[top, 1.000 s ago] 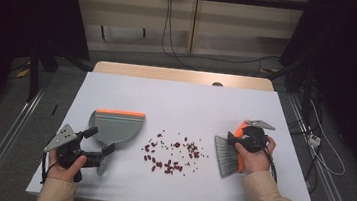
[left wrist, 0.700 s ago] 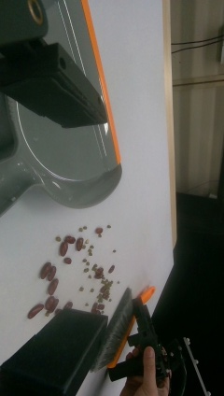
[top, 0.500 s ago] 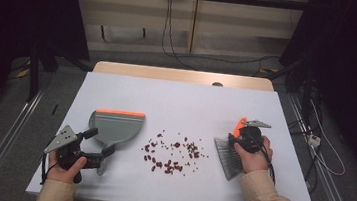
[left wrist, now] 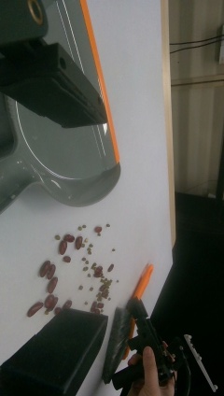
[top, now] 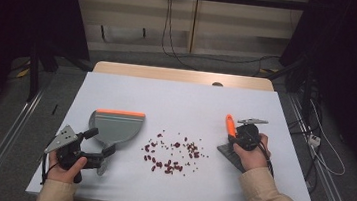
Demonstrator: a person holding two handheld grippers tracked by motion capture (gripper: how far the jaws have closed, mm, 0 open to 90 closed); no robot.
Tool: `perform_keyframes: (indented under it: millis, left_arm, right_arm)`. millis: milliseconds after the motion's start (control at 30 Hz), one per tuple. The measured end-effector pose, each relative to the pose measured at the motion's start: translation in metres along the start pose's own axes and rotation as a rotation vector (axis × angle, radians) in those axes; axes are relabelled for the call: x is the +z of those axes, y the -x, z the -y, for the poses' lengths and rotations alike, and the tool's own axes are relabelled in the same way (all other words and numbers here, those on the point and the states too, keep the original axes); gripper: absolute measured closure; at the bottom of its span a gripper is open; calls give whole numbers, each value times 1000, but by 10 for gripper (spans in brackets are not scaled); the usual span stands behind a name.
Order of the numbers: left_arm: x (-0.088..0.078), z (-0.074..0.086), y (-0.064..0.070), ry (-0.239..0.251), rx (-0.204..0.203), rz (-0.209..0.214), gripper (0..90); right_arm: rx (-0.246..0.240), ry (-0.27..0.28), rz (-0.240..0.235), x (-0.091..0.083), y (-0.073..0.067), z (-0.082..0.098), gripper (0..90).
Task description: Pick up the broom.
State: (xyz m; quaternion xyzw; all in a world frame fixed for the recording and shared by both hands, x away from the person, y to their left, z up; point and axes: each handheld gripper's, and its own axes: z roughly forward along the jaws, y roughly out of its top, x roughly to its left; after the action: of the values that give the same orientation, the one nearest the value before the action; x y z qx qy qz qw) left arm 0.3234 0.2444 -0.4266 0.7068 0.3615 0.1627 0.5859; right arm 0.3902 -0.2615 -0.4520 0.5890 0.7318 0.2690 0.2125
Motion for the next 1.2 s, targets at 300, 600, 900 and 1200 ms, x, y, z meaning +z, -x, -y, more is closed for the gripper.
perform_keyframes:
  millis: [300,600,900,1200]
  left_arm:
    - [0,0,1,2,-6,-3,47]
    - [1,-1,2,-1,-7,-9,47]
    - [3,-2,2,-3,2,-5,47]
    - [5,-3,5,-8,12,2,47]
  right_arm:
    - [14,-3,-4,1,1,0,668]
    - [29,-35,17,3,-2,-4,674]
    - [49,-41,2,3,0,-4,676]
    - [58,-34,2,3,0,-3,676]
